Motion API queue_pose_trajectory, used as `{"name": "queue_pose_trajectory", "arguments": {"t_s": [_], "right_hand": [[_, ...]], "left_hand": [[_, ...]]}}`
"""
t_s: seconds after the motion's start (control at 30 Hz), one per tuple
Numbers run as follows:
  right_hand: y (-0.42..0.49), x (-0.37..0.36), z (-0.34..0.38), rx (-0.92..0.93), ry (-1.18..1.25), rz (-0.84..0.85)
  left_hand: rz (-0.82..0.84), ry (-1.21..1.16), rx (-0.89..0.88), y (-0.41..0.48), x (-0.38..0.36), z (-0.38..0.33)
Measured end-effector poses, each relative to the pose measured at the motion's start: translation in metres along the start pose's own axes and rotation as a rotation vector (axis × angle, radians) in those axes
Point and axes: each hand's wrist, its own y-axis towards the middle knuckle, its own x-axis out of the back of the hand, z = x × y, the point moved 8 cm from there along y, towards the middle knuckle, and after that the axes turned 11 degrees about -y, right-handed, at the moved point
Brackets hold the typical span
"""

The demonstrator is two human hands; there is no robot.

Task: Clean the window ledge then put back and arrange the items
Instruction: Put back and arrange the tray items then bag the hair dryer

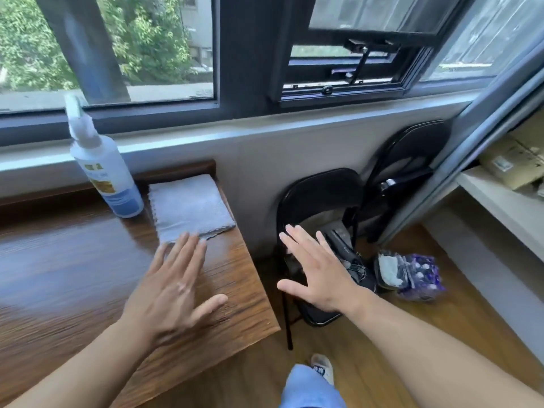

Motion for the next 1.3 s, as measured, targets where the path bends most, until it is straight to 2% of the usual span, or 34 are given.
{"name": "queue_pose_trajectory", "arguments": {"t_s": [0.17,0.33,0.47,0.63,0.93,1.3], "right_hand": [[-0.001,-0.007,-0.092,0.093,0.007,-0.023],[0.003,-0.026,-0.201,0.241,0.037,0.022],[-0.013,-0.043,-0.284,0.284,0.017,0.118],[-0.053,-0.083,-0.370,0.212,-0.013,0.282],[-0.099,-0.180,-0.451,0.074,-0.001,0.425],[-0.101,-0.327,-0.505,0.042,-0.029,0.500]], "left_hand": [[-0.084,-0.015,-0.025,0.071,-0.021,-0.093],[-0.066,0.015,0.155,0.144,-0.065,-0.166],[0.027,-0.045,0.361,0.167,-0.112,-0.211],[0.203,-0.075,0.463,0.172,-0.179,-0.257],[0.338,-0.119,0.561,0.175,-0.296,-0.259],[0.466,-0.138,0.604,0.173,-0.442,-0.219]]}}
